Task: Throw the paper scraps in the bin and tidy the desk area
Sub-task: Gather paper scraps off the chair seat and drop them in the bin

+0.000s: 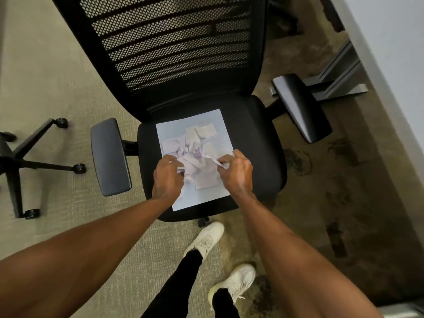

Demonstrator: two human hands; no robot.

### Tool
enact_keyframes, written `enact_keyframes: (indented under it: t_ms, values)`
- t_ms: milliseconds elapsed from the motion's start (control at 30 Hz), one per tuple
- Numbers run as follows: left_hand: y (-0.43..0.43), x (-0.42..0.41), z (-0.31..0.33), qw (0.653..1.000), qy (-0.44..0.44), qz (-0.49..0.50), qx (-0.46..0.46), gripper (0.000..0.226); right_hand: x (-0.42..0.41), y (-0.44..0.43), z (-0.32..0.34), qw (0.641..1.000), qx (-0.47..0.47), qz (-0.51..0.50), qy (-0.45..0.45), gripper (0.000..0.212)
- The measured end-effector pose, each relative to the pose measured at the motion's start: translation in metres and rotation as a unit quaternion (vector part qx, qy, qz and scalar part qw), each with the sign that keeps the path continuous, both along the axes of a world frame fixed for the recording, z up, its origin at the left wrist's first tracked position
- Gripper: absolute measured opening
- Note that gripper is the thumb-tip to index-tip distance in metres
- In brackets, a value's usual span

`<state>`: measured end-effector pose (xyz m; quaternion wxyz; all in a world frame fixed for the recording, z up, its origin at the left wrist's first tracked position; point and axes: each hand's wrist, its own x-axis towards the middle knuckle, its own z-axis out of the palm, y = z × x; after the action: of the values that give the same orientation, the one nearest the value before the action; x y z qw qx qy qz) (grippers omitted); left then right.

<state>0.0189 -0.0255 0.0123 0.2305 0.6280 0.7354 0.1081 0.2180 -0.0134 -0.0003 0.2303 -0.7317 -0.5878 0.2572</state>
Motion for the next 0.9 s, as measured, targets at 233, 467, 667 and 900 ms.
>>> enact_keyframes:
  t_ms: [233, 467, 667, 900]
  values:
    - [-0.011, 0.008, 0.017, 0.997, -0.033, 0.074, 0.020, 0.021, 0.014, -0.019, 0.031, 0.998, -0.005, -0.055, 0.042, 0.019]
    - [-0.022, 0.011, 0.028, 0.994, -0.041, 0.097, 0.034, 0.017, 0.019, -0.031, 0.056, 0.996, -0.011, -0.074, 0.055, 0.017]
    - [-0.024, 0.006, 0.032, 0.995, -0.044, 0.084, 0.035, 0.016, 0.015, -0.033, 0.064, 0.994, -0.009, -0.092, 0.056, 0.017]
    - [-0.035, 0.021, 0.041, 0.995, -0.086, 0.017, 0.048, 0.019, 0.029, -0.064, 0.072, 0.988, -0.007, -0.142, 0.059, 0.012]
